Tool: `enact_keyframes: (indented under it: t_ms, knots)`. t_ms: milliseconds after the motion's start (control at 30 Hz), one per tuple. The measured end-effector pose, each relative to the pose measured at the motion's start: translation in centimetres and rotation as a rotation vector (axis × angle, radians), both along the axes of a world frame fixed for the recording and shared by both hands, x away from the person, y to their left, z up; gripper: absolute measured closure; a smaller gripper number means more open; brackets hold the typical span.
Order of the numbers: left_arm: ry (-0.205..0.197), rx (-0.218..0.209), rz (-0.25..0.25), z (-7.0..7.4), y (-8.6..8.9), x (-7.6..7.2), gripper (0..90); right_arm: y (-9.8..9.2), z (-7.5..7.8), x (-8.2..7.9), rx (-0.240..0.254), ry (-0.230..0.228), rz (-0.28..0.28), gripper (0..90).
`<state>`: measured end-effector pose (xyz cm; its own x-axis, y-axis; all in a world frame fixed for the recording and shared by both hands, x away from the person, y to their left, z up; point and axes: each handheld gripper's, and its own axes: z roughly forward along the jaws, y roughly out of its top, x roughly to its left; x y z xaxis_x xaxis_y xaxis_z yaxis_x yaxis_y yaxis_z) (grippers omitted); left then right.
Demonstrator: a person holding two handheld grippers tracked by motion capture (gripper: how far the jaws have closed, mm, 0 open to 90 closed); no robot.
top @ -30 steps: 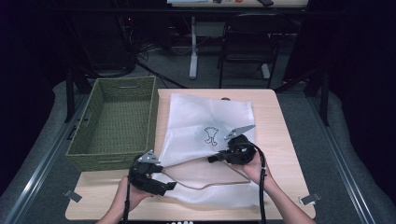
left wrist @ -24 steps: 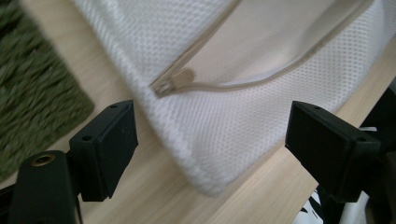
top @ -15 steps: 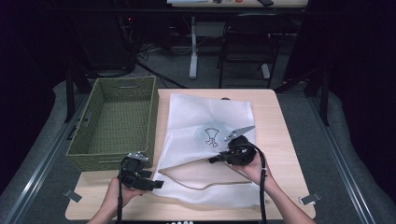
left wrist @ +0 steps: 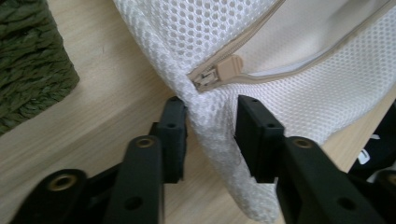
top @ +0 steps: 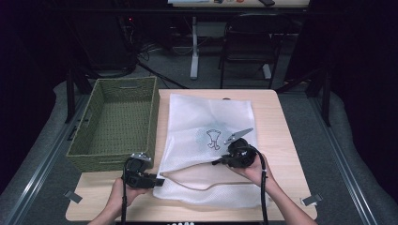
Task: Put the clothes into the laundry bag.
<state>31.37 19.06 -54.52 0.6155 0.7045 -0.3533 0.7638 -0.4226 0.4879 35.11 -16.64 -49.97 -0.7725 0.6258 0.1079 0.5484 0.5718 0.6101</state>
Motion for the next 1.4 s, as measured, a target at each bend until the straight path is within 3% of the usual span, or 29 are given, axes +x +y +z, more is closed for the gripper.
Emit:
enact_keyframes:
  t_ms: [233, 533, 667, 733, 900, 1000, 1167, 1400]
  knots:
    - [-0.025, 0.013, -0.029, 0.1, -0.7, -0.4, 80.5, 0.3, -0.8, 0.1, -0.057, 0.041, 0.026, 85.6]
    - [-0.048, 0.015, -0.061, 0.3, -1.1, -0.7, 81.7, 0.6, -1.8, -0.1, -0.152, 0.085, 0.054, 83.4]
    - [-0.067, 0.011, -0.058, 0.5, -1.3, -0.8, 81.6, 0.7, -2.2, -0.3, -0.208, 0.12, 0.085, 73.3]
    - [-0.072, 0.008, -0.06, 0.6, -1.2, -0.9, 81.7, 0.5, -1.6, -0.8, -0.178, 0.118, 0.103, 64.9]
    - [-0.08, 0.003, -0.065, 0.7, -1.3, -0.9, 81.6, 0.5, 0.2, -1.7, -0.114, 0.059, 0.134, 44.6]
    - [-0.081, 0.006, -0.069, 0.7, -1.5, -0.9, 81.4, 1.0, 0.4, -2.1, -0.09, 0.044, 0.153, 34.1]
    - [-0.082, 0.007, -0.078, 0.9, -1.5, -0.8, 80.8, 1.7, 1.1, -2.9, -0.063, -0.017, 0.172, 30.4]
    - [-0.075, 0.007, -0.084, 1.0, -1.6, -0.8, 80.8, 3.9, 1.5, -3.8, -0.037, -0.067, 0.229, 33.5]
